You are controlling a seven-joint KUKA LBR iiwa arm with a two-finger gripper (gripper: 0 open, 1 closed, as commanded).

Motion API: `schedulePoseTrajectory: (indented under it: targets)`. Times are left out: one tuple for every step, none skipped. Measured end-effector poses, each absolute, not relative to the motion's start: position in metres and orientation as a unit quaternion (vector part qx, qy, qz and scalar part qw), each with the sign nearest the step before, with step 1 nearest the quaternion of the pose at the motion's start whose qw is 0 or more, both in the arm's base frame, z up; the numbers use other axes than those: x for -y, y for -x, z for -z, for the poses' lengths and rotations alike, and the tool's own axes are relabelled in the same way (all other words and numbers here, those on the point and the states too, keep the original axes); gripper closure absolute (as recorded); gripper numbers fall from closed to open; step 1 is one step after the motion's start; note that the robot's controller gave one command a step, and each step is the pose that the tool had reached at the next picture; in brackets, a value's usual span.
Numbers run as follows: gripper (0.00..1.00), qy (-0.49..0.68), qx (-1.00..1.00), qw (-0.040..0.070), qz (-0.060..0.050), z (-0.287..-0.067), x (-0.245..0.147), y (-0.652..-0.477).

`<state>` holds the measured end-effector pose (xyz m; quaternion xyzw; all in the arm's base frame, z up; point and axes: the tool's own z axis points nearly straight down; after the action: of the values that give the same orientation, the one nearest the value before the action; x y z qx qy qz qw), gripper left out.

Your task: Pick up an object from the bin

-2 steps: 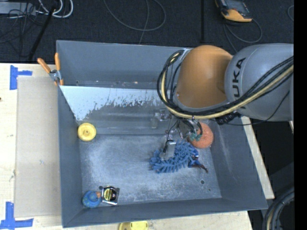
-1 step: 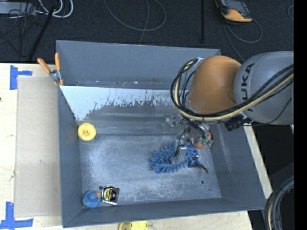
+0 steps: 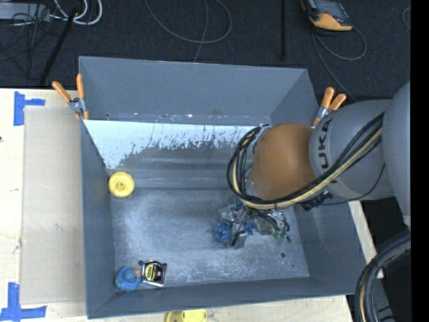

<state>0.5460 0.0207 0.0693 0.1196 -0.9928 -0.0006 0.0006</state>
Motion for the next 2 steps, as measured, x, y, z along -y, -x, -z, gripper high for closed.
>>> schedulePoseTrajectory:
  targets:
    - [1.00,-0.119,0.993,0.001,0.001,-0.069,-0.021,-0.546]
    - [1.00,-0.127,0.992,0.000,0.000,-0.190,-0.002,-0.549]
